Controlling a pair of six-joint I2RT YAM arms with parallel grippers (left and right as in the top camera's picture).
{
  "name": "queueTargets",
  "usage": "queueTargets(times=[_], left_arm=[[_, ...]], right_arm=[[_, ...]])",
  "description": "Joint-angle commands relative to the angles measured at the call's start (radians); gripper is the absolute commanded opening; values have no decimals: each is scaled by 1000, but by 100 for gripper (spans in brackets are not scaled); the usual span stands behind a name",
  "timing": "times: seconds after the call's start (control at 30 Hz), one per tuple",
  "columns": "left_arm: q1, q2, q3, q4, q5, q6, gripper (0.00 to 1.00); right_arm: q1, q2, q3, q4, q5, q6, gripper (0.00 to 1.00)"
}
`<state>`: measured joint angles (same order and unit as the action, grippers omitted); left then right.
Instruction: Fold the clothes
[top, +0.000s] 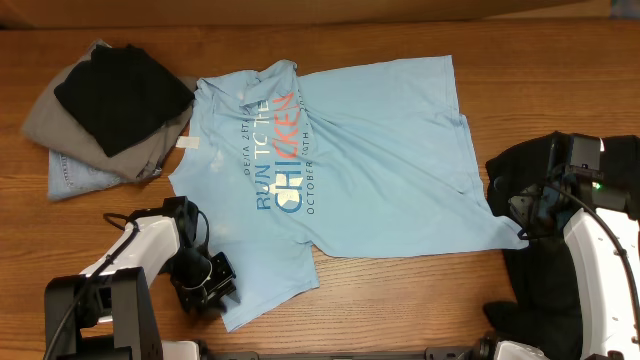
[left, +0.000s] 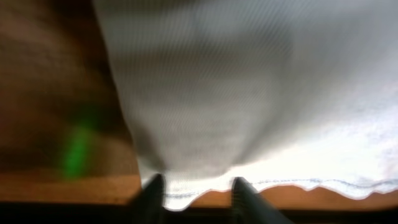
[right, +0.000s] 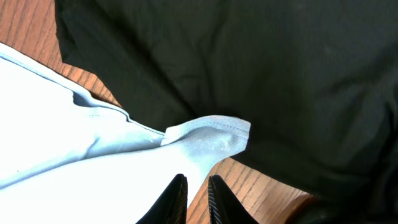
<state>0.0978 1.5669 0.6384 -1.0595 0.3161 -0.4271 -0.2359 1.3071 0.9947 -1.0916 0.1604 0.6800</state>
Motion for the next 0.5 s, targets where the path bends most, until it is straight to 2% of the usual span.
queueTargets(times=[0.0, 0.13, 0.17, 0.27, 0.47], left_arm=[[-7, -10, -11, -24, 32, 43, 60], [-7, -10, -14, -35, 14, 45, 61], [-7, -10, -18, -32, 9, 37, 60], [-7, -10, -35, -11, -9, -1, 45], [-7, -10, -113, 60, -9, -41, 43]], right_arm=[[-4, -16, 15, 6, 4, -3, 16], [-4, -16, 15, 7, 4, -6, 16], [-4, -16, 15, 8, 4, -6, 16], [-4, -16, 15, 10, 4, -6, 16], [-4, -16, 15, 10, 4, -6, 16]])
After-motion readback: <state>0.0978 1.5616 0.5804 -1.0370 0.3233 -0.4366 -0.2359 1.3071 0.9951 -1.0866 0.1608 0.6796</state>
